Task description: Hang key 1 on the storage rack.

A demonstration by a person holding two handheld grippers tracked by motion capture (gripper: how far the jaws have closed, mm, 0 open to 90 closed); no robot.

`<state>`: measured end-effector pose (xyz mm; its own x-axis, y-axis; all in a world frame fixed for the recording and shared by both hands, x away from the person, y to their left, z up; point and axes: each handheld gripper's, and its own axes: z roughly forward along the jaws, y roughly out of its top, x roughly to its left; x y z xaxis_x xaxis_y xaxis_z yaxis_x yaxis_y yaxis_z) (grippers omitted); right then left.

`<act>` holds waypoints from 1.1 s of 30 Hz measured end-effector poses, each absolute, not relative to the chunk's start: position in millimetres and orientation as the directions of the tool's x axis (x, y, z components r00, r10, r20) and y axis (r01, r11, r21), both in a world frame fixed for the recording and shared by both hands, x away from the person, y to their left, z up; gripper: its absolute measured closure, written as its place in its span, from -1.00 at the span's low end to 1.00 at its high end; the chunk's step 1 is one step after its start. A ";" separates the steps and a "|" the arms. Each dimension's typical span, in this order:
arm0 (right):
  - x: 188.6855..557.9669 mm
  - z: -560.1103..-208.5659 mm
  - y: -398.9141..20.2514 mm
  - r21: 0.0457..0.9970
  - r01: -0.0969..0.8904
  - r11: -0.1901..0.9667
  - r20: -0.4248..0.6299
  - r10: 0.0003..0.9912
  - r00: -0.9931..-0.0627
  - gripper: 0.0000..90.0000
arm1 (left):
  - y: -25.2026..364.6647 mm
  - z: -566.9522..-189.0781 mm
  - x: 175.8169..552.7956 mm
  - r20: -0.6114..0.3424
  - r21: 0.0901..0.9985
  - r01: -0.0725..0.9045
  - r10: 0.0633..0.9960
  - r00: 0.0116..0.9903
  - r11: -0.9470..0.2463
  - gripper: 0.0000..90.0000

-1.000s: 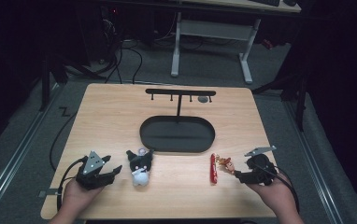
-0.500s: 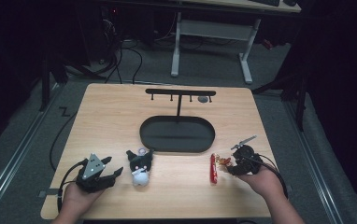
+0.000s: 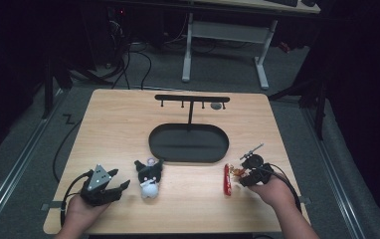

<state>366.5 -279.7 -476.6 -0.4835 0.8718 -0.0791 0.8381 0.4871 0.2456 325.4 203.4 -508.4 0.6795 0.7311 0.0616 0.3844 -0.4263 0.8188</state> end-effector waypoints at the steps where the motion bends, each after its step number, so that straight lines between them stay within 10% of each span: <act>1: 367.3 -477.6 -278.8 0.242 0.837 0.491 -0.078 0.869 -0.488 0.11 | 201.9 -508.7 325.8 0.064 0.818 0.383 0.730 0.681 -0.429 -0.11; 22: 382.1 -490.0 -280.1 0.190 0.863 0.468 -0.038 0.882 -0.469 0.12 | 198.9 -508.6 331.3 0.054 0.822 0.376 0.717 0.695 -0.427 -0.10; 33: 387.9 -488.1 -284.1 0.179 0.870 0.459 -0.035 0.887 -0.461 0.49 | 200.3 -507.5 331.3 0.046 0.824 0.379 0.718 0.695 -0.420 -0.09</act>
<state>387.9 -284.1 -488.1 -0.4608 0.8868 -0.0346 0.8702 0.4591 0.1787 331.3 200.3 -507.5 0.6950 0.7176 0.0459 0.3793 -0.4200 0.8244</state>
